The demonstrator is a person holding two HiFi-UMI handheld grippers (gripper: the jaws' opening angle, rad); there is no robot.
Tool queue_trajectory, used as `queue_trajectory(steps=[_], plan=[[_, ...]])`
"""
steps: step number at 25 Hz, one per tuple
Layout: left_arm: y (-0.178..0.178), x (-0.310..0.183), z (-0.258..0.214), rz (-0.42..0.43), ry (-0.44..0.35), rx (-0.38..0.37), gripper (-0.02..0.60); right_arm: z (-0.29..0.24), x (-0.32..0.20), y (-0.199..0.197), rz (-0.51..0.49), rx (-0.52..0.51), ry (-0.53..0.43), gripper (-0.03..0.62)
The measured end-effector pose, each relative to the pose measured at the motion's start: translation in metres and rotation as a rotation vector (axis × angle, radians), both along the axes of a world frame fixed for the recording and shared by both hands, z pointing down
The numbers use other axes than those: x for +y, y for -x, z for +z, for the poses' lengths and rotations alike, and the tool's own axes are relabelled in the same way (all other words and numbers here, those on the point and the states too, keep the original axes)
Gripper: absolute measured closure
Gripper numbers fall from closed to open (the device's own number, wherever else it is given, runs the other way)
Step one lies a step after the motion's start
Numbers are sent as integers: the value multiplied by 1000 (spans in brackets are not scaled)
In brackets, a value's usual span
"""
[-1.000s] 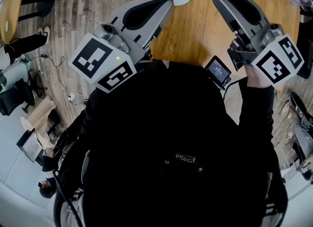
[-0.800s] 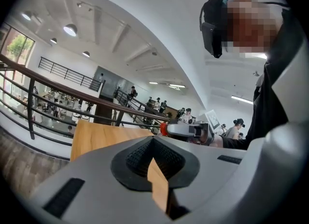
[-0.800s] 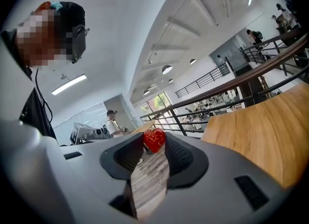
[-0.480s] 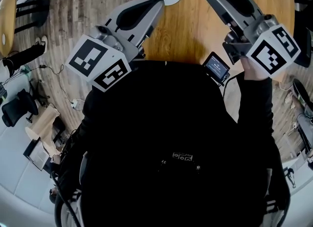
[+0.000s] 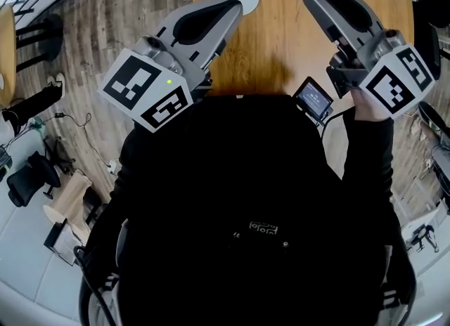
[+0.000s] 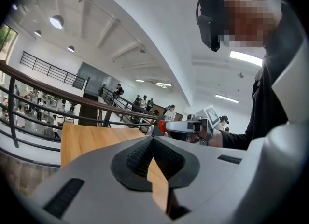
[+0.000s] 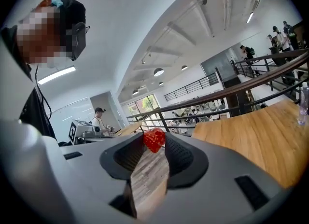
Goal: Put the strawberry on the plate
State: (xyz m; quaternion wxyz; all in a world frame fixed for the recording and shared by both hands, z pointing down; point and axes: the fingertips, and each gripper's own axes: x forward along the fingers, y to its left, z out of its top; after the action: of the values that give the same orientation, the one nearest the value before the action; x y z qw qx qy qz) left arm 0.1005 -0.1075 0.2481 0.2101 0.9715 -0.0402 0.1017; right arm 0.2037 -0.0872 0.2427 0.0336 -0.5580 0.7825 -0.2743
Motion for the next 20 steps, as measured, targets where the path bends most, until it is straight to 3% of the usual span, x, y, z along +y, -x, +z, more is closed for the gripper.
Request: queue_trajectory(steps=[5,20], plan=[[10,-2,13,27,1,-13,583,15,-15,13,-19,14,20,445],[40,17,-4,-15,25,31,583,20,-41,57,-142,44,55,445]])
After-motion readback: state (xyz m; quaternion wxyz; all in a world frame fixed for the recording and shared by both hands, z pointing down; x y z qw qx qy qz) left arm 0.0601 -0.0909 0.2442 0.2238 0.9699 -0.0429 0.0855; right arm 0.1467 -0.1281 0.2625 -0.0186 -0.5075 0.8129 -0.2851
